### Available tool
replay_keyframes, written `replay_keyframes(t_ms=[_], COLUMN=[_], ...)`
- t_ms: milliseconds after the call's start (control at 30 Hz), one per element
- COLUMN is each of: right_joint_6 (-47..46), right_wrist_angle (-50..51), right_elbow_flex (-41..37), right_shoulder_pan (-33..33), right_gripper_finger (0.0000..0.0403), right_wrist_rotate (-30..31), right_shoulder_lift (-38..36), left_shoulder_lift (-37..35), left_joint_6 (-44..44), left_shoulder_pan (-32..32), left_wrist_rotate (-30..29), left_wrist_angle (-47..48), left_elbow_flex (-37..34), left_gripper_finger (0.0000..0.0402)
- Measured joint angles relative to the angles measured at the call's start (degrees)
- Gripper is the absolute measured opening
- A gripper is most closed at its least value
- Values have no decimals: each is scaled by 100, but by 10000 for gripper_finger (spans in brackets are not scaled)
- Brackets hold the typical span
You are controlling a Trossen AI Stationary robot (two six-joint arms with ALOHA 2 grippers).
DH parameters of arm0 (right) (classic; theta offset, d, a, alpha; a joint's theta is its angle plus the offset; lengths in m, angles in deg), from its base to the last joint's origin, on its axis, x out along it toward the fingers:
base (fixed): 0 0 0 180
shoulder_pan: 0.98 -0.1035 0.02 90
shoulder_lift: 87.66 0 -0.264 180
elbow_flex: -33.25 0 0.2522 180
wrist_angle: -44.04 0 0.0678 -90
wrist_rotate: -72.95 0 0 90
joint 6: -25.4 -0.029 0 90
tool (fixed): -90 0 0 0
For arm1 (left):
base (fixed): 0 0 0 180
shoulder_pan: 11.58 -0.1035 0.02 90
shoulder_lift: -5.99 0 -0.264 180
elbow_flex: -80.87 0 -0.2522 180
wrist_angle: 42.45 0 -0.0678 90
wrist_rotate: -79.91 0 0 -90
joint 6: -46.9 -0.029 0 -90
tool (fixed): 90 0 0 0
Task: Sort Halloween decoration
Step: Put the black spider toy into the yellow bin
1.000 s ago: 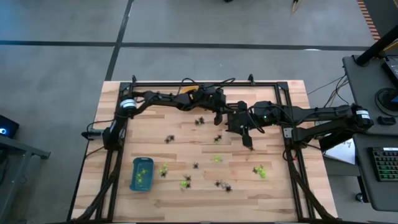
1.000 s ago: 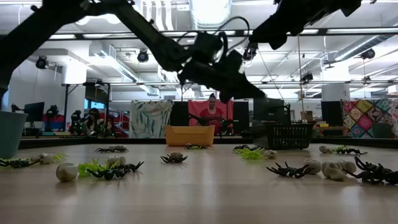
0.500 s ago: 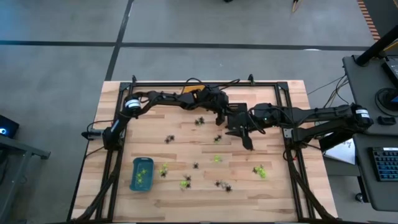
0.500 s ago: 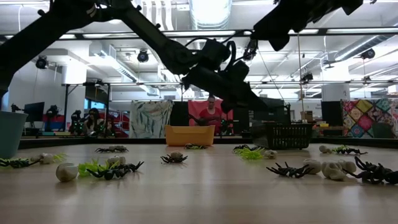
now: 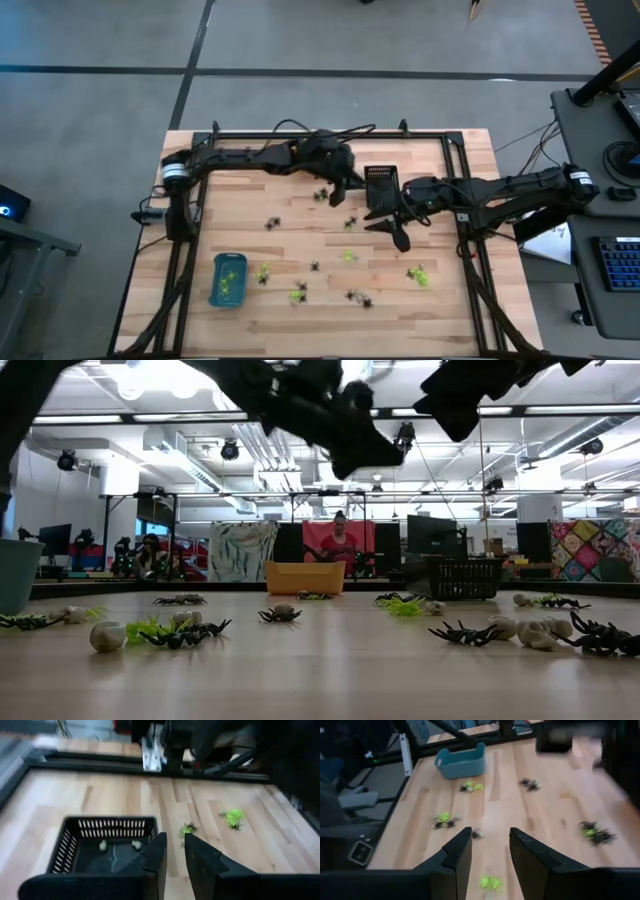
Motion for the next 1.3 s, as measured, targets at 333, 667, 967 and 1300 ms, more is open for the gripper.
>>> replay_keyframes(t_ms=[333,667,967,1300], right_joint_6=[-399,-569,-1730,-2102], right_wrist_angle=[81,-81,113,1948], right_elbow_flex=[-9,-9,91,794], right_shoulder_pan=[-317,-311,-308,-308], right_gripper_finger=[123,123,123,123], right_wrist_rotate=[189,693,544,327], right_shoulder_lift=[224,1142,1979,2550], left_shoulder_lift=[-2222,-4029,-5215,-5365], left_joint_6=[537,1230,1923,1967], left_shoulder_pan=[1155,2262,2440,2438], left_wrist_rotate=[-1568,-2536,-2757,-3017], left_wrist_angle=[-906,-1805,-1862,-1849], left_elbow_flex=[-2337,-4253,-5181,-5370], left_gripper_finger=[47,47,47,47])
